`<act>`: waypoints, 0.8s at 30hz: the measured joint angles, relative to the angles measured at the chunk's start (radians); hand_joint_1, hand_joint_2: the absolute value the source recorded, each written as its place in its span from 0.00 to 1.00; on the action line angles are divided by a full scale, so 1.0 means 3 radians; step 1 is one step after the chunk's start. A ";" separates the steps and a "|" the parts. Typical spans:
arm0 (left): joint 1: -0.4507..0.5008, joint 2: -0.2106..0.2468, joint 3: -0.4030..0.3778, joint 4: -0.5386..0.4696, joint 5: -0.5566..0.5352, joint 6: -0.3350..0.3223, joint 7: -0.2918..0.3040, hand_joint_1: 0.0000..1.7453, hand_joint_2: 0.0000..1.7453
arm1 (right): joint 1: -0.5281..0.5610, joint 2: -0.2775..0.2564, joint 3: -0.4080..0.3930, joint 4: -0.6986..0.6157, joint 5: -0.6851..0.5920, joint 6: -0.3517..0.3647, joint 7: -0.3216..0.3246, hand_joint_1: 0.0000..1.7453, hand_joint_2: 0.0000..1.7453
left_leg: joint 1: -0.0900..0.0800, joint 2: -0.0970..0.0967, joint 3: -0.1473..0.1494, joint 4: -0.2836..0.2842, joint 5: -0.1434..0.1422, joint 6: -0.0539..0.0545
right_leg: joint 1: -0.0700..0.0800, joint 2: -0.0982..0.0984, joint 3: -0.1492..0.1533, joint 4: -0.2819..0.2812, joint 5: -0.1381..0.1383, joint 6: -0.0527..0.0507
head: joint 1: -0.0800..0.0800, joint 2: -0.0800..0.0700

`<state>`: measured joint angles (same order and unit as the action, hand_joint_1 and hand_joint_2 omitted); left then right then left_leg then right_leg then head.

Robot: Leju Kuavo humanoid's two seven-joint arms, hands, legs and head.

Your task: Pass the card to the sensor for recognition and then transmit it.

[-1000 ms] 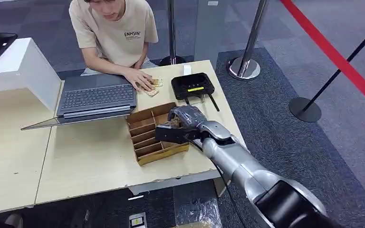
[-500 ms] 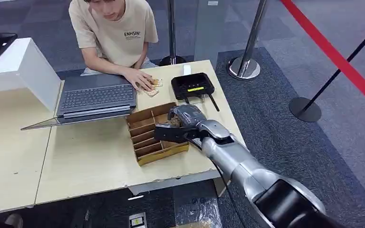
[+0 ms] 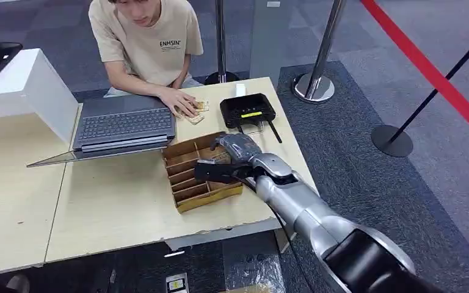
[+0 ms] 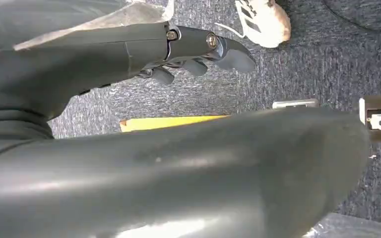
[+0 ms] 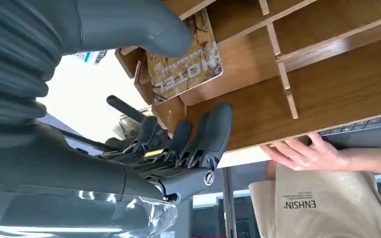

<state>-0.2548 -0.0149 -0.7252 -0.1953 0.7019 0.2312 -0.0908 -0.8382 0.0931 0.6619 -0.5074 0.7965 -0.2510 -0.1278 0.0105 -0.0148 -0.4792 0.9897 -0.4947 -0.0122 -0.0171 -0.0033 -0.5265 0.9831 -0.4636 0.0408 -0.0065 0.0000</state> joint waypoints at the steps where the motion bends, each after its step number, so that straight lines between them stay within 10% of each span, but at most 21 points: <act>1: 0.0000 0.0000 0.0000 0.0000 -0.0003 0.0000 0.0001 0.00 0.00 | 0.0000 0.0001 0.0003 0.0003 0.0000 0.0000 0.0000 0.44 1.00 | 0.0000 0.0000 0.0000 0.0000 0.0000 0.0000 | 0.0000 0.0000 0.0000 0.0000 0.0000 0.0000 | 0.0000 0.0000; 24: -0.0014 0.0000 -0.0013 0.0000 0.0047 -0.0011 0.0033 0.00 0.00 | 0.0001 0.0022 0.0027 0.0108 0.0104 -0.0015 0.0006 0.48 1.00 | 0.0000 0.0000 0.0001 0.0000 0.0000 0.0000 | 0.0000 0.0000 0.0001 0.0000 0.0000 0.0000 | 0.0000 0.0000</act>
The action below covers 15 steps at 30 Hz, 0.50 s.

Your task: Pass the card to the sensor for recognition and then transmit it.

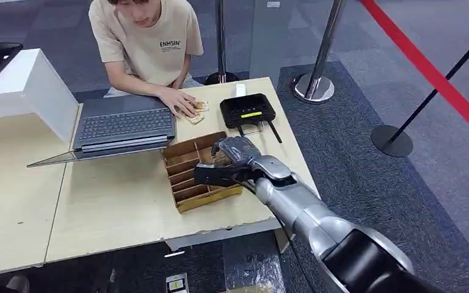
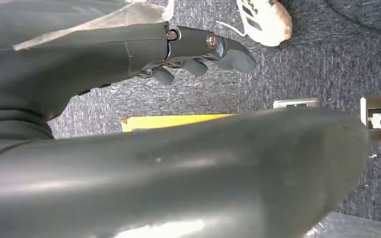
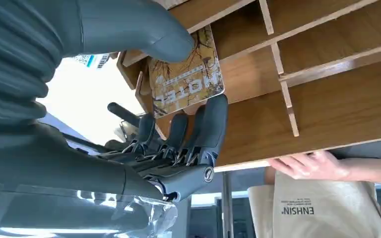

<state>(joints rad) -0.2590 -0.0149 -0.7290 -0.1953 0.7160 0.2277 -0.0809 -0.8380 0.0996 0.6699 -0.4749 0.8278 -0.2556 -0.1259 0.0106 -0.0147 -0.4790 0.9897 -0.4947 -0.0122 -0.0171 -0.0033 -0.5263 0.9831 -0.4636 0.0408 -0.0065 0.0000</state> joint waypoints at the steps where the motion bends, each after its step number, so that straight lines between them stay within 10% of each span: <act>1: 0.0000 0.0000 0.0000 0.0000 0.0000 -0.0004 0.0001 0.00 0.00 | 0.0000 0.0001 0.0001 0.0003 0.0006 -0.0001 0.0001 0.49 1.00 | 0.0000 0.0000 0.0001 0.0000 0.0000 0.0000 | 0.0000 0.0000 0.0000 0.0000 0.0000 0.0000 | 0.0000 0.0000; 3: 0.0000 0.0000 0.0000 0.0000 0.0001 -0.0006 0.0000 0.00 0.00 | 0.0000 0.0003 0.0001 0.0004 0.0011 -0.0005 0.0005 0.56 1.00 | 0.0000 0.0000 0.0000 0.0000 0.0000 0.0000 | 0.0000 0.0000 0.0000 0.0000 0.0000 0.0000 | 0.0000 0.0000; 4: 0.0000 0.0000 0.0000 0.0000 0.0004 -0.0006 0.0000 0.00 0.00 | 0.0001 0.0003 0.0001 0.0006 0.0013 -0.0005 0.0005 0.91 1.00 | 0.0000 0.0000 0.0000 0.0000 0.0000 0.0000 | 0.0000 0.0000 0.0000 0.0000 0.0000 0.0000 | 0.0000 0.0000; 5: 0.0000 0.0000 0.0000 0.0000 0.0008 -0.0006 -0.0001 0.00 0.00 | 0.0001 0.0003 0.0003 0.0013 0.0015 -0.0005 0.0008 1.00 1.00 | 0.0000 0.0001 0.0001 0.0000 0.0000 0.0000 | 0.0000 0.0000 0.0000 0.0000 0.0000 0.0000 | 0.0000 0.0000; 15: 0.0000 0.0000 -0.0003 0.0000 0.0001 -0.0013 -0.0009 0.00 0.00 | 0.0039 0.0001 0.0013 0.0041 0.0018 -0.0019 0.0023 1.00 1.00 | 0.0000 0.0001 0.0002 0.0000 0.0001 0.0000 | 0.0000 0.0001 0.0001 0.0000 0.0001 0.0001 | 0.0000 0.0000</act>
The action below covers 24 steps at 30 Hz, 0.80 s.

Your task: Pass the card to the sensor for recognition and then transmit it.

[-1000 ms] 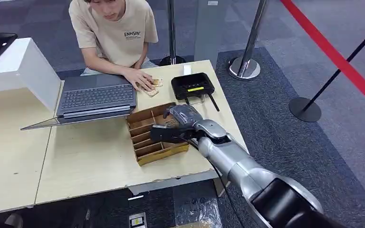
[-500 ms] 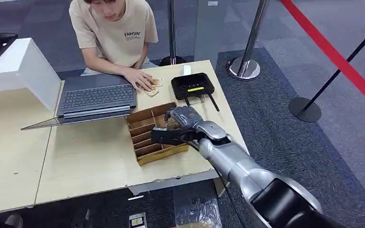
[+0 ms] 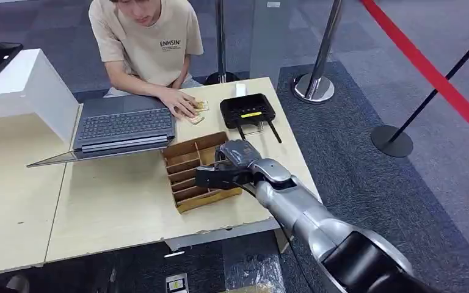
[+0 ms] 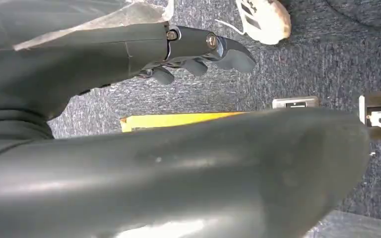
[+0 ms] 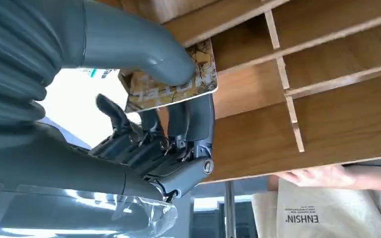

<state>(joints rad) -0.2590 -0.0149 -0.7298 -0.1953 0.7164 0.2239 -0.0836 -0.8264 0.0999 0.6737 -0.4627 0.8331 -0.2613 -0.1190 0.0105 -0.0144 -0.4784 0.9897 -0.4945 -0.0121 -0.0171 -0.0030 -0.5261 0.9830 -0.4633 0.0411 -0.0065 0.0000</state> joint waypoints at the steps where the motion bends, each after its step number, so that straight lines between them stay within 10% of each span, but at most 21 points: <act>1: 0.0000 0.0000 0.0000 0.0000 -0.0001 0.0000 0.0000 0.00 0.00 | 0.0000 0.0000 -0.0001 0.0003 0.0000 -0.0003 -0.0005 1.00 1.00 | 0.0000 0.0000 0.0000 0.0000 0.0000 0.0000 | 0.0000 0.0000 0.0000 0.0000 0.0000 0.0000 | 0.0000 0.0000; 17: -0.0003 0.0003 -0.0001 0.0000 0.0032 0.0040 0.0006 0.00 0.00 | -0.0015 -0.0048 -0.0004 -0.0063 -0.0037 -0.0192 -0.0118 1.00 1.00 | 0.0000 0.0000 -0.0001 0.0000 0.0004 0.0000 | 0.0000 0.0001 0.0000 0.0001 0.0004 -0.0001 | 0.0000 0.0000; 24: 0.0052 0.0027 -0.0001 0.0001 0.0120 0.0092 -0.0106 0.00 0.00 | -0.0152 -0.0331 -0.0118 -0.1027 -0.0071 0.0099 0.0211 1.00 1.00 | -0.0001 0.0000 -0.0001 0.0002 0.0005 0.0000 | -0.0001 0.0001 -0.0001 0.0001 0.0006 0.0000 | 0.0000 0.0000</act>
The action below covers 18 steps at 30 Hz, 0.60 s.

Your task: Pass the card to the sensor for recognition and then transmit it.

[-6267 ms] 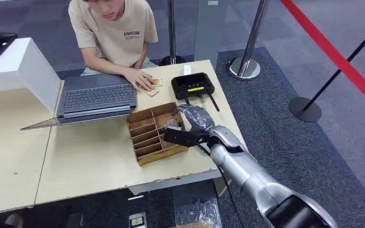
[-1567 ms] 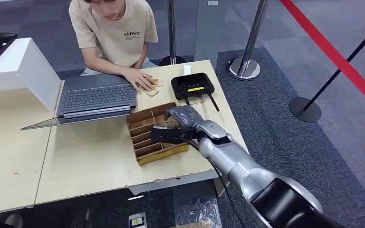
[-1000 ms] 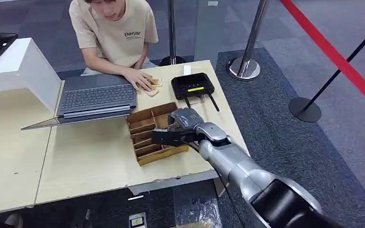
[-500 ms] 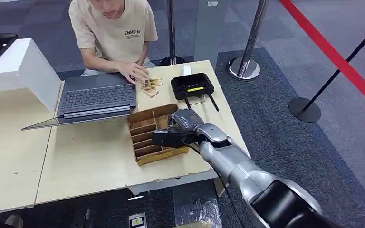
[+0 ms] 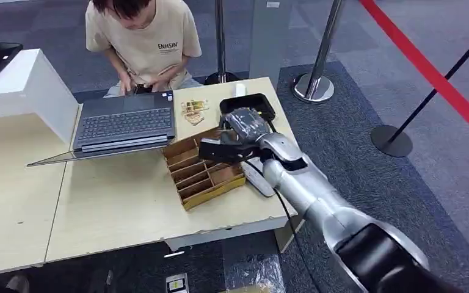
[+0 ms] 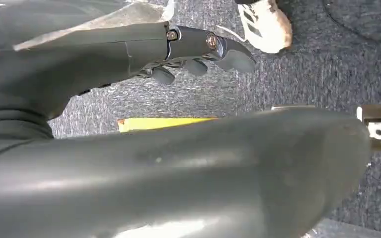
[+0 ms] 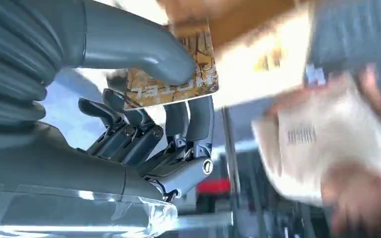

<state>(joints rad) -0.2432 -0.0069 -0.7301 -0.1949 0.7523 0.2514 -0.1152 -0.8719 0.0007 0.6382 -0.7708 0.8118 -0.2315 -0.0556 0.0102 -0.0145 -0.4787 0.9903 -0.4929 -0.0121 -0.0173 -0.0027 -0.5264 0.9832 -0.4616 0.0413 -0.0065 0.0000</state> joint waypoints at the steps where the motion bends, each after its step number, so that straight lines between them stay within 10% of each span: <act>1: 0.0011 0.0001 0.0000 0.0000 0.0006 0.0006 -0.0008 0.00 0.00 | -0.0026 -0.0047 -0.0032 -0.0188 0.0000 0.0043 0.0048 1.00 1.00 | 0.0000 0.0000 0.0000 0.0000 0.0000 0.0000 | 0.0000 0.0000 -0.0001 0.0000 0.0000 0.0000 | 0.0001 0.0000; 7: 0.0091 0.0045 0.0000 0.0005 -0.0018 0.0053 0.0075 0.00 0.00 | -0.0134 -0.0296 -0.0291 -0.1370 -0.0421 0.0306 0.0244 1.00 1.00 | 0.0001 0.0005 -0.0001 0.0002 -0.0001 0.0000 | 0.0001 0.0004 -0.0002 0.0000 0.0000 0.0000 | -0.0001 0.0000; 12: 0.0120 0.0067 0.0000 0.0005 -0.0034 -0.0144 -0.0106 0.00 0.00 | -0.0307 -0.0369 -0.0389 -0.1637 -0.0747 0.0329 -0.0096 1.00 1.00 | 0.0000 0.0008 -0.0010 0.0002 0.0003 0.0000 | -0.0001 0.0003 -0.0009 0.0001 0.0004 -0.0001 | 0.0001 0.0000; 13: 0.0081 0.0067 -0.0003 0.0005 -0.0048 -0.0185 -0.0108 0.00 1.00 | -0.0408 -0.0369 -0.0390 -0.1627 -0.0803 0.0375 -0.0136 1.00 1.00 | 0.0000 0.0006 -0.0012 0.0002 0.0005 0.0001 | -0.0001 0.0002 -0.0009 0.0001 0.0005 0.0000 | -0.0001 0.0000; 18: -0.0067 0.0043 -0.0014 -0.0006 -0.0090 -0.0392 -0.0174 0.00 1.00 | -0.0905 -0.0301 -0.0384 -0.1044 -0.0870 0.0135 -0.0624 1.00 1.00 | 0.0001 0.0005 -0.0014 0.0002 0.0011 0.0000 | 0.0000 0.0002 -0.0009 0.0003 0.0012 -0.0002 | 0.0001 0.0000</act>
<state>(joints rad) -0.2634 0.0061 -0.7343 -0.1968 0.7252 0.1339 -0.1675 -1.1435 -0.0896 0.5230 -1.0839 0.5509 -0.1909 -0.2427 0.0106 -0.0131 -0.4830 0.9908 -0.4896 -0.0120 -0.0174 -0.0021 -0.5290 0.9840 -0.4581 0.0407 -0.0061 0.0000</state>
